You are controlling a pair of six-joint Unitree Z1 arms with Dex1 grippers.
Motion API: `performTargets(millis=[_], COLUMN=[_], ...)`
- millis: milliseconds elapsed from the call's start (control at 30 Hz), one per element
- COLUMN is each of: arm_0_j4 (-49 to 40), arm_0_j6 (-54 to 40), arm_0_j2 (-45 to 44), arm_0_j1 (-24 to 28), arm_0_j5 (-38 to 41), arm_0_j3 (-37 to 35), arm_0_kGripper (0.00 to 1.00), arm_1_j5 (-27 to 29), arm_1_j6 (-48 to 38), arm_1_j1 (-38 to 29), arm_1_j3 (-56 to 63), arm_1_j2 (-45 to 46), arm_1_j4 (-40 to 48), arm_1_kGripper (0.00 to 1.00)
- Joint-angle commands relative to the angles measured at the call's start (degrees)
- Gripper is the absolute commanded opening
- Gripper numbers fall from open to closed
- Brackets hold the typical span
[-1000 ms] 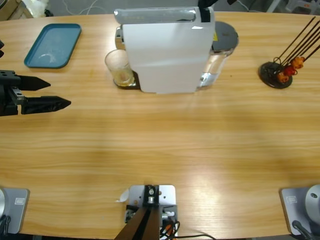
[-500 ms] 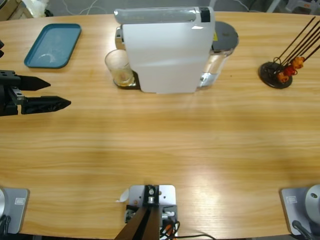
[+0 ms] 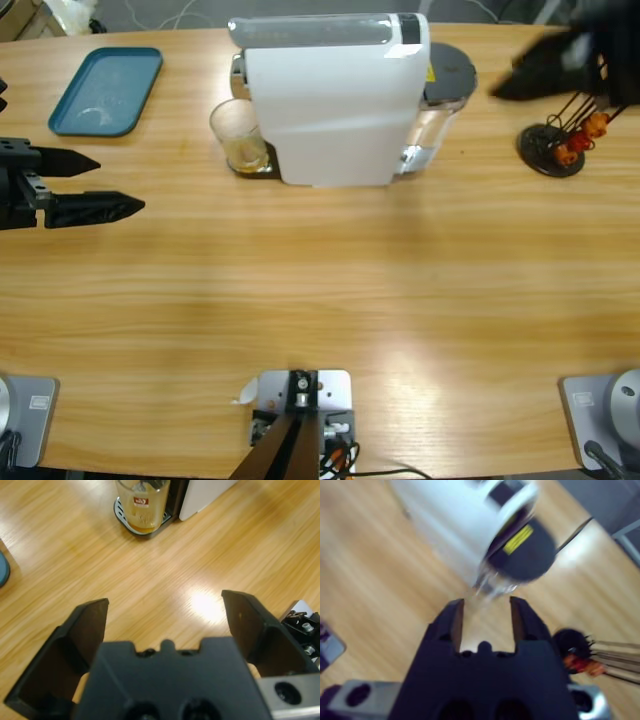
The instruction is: Pour coffee
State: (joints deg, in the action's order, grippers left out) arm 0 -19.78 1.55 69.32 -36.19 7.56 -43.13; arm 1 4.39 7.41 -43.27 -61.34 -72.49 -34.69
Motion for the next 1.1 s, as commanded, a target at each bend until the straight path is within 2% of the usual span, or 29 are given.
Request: performTargets(millis=[33, 167, 367, 1100], arm_0_j4=[2.0, 2.0, 2.1, 2.2], arm_0_j6=[0.2, 0.2, 0.1, -0.1], arm_0_j2=[-0.9, -0.6, 0.0, 1.1], arm_0_j1=[-0.4, -0.4, -0.4, -0.4], arm_0_j5=[0.5, 1.1, 1.9, 2.7], arm_0_j3=[3.1, 3.1, 3.1, 2.9], arm_0_kGripper=[0.977, 0.977, 0.977, 0.977], arm_1_j5=[-3.1, -3.8, -4.5, -3.8], arm_1_j6=[-4.6, -4.3, -4.5, -5.5], arm_1_j1=[-3.0, -3.0, -3.0, -5.6], arm_1_j3=[19.9, 23.6, 23.8, 28.3], arm_1_j2=[16.9, 17.0, 16.6, 13.2], arm_1_j4=[10.6, 13.8, 14.0, 19.2], arm_1_kGripper=[1.000, 1.000, 0.964, 0.973])
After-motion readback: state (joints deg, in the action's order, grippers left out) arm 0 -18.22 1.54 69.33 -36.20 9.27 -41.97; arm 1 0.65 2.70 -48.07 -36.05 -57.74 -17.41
